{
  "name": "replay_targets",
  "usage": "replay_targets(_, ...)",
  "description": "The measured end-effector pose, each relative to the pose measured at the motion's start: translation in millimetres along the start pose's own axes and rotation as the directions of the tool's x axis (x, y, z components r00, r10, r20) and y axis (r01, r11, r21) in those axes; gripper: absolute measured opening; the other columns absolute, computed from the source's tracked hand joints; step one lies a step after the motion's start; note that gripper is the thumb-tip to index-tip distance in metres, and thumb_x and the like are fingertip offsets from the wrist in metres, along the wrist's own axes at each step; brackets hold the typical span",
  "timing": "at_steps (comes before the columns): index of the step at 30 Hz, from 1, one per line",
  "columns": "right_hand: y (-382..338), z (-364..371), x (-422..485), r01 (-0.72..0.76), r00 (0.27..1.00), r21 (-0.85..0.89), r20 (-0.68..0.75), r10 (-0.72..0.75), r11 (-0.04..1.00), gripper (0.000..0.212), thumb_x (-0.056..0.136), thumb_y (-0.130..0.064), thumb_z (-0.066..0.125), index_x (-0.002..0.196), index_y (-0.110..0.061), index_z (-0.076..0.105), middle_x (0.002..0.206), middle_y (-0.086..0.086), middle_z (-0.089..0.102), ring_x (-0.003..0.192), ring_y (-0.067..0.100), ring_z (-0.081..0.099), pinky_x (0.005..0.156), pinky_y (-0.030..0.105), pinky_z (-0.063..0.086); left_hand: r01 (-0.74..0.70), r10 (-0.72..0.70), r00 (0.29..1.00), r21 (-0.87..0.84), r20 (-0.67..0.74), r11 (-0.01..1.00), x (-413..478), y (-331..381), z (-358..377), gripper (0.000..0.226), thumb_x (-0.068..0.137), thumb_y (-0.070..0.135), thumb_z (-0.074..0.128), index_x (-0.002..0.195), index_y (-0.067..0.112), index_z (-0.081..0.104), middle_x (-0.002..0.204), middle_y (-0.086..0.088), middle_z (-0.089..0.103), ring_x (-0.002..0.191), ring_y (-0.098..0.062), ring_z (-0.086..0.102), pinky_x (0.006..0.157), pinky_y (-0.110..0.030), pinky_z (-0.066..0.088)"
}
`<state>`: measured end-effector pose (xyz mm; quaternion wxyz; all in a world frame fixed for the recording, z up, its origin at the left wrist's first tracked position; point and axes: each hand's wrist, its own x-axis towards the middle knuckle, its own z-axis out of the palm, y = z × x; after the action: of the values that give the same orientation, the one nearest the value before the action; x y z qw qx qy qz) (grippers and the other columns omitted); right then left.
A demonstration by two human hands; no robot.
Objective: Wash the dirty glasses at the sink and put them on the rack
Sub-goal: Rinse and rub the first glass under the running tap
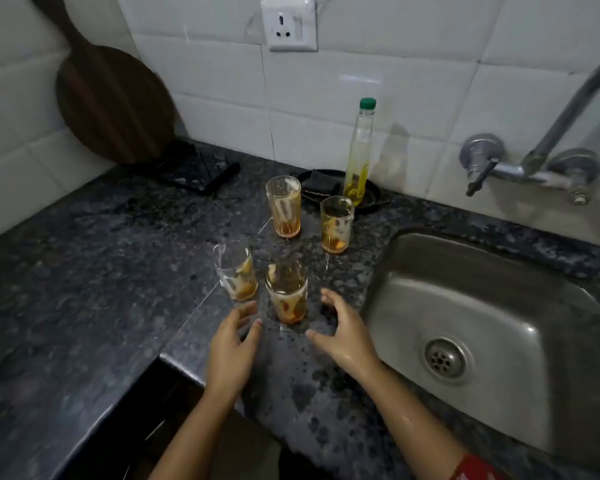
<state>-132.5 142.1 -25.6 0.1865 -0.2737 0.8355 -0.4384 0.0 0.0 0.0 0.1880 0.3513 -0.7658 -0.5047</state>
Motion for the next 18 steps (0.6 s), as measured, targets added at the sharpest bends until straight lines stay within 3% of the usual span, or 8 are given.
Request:
replay_targets(4, -21, 20, 26, 0.006, 0.999, 0.160, 0.032, -0.012, 0.987, 0.094, 0.065, -0.032, 0.085, 0.143, -0.029, 0.031, 0.138, -0.014, 0.045, 0.126, 0.000, 0.041, 0.104, 0.021, 0.037, -0.013, 0.016, 0.999, -0.080, 0.036, 0.997, 25, -3, -1, 0.027, 0.096, 0.012, 0.057, 0.119, 0.027, 0.059, 0.117, 0.012, 0.064, 0.105, 0.002, 0.060, 0.093, -0.025, 0.049)
replay_targets(8, -26, 28, 40, -0.046, 0.999, 0.233, 0.035, 0.039, 0.971, 0.066, 0.065, -0.022, 0.086, 0.122, -0.028, 0.052, 0.115, -0.020, 0.059, 0.107, -0.012, 0.053, 0.088, 0.007, 0.041, -0.054, 0.062, 0.994, -0.095, 0.091, 0.994, 43, -3, 1, 0.025, 0.096, 0.009, 0.055, 0.116, 0.023, 0.064, 0.111, 0.015, 0.067, 0.101, 0.009, 0.061, 0.085, -0.012, 0.048)
replay_targets(11, -27, 28, 42, -0.051, 0.999, 0.219, -0.005, 0.053, 0.974, 0.056, 0.058, -0.028, 0.086, 0.109, -0.029, 0.062, 0.102, -0.017, 0.068, 0.097, -0.008, 0.061, 0.084, 0.020, 0.051, -0.067, 0.084, 0.989, -0.140, 0.120, 0.988, 48, -1, 8, 0.024, 0.096, 0.005, 0.055, 0.114, 0.017, 0.065, 0.111, 0.008, 0.068, 0.098, 0.008, 0.062, 0.081, -0.007, 0.048)
replay_targets(14, -26, 17, 34, -0.075, 0.993, 0.251, -0.066, 0.095, 0.965, 0.055, 0.053, -0.037, 0.087, 0.103, -0.029, 0.066, 0.097, -0.013, 0.073, 0.093, -0.004, 0.065, 0.083, 0.027, 0.055, -0.068, 0.095, 0.989, -0.225, 0.112, 0.972, 47, 6, 18, 0.027, 0.096, 0.002, 0.053, 0.114, 0.019, 0.064, 0.111, 0.007, 0.069, 0.102, 0.002, 0.063, 0.086, -0.014, 0.050)
replay_targets(18, -15, -23, 11, -0.097, 0.953, 0.343, -0.240, 0.187, 0.934, 0.050, 0.052, -0.026, 0.091, 0.095, -0.031, 0.066, 0.094, -0.017, 0.074, 0.092, -0.001, 0.068, 0.083, 0.020, 0.053, -0.065, 0.116, 0.978, -0.276, 0.174, 0.959, 44, 23, 45, 0.028, 0.097, 0.002, 0.052, 0.111, 0.023, 0.064, 0.109, 0.011, 0.070, 0.105, -0.002, 0.064, 0.089, -0.023, 0.052)
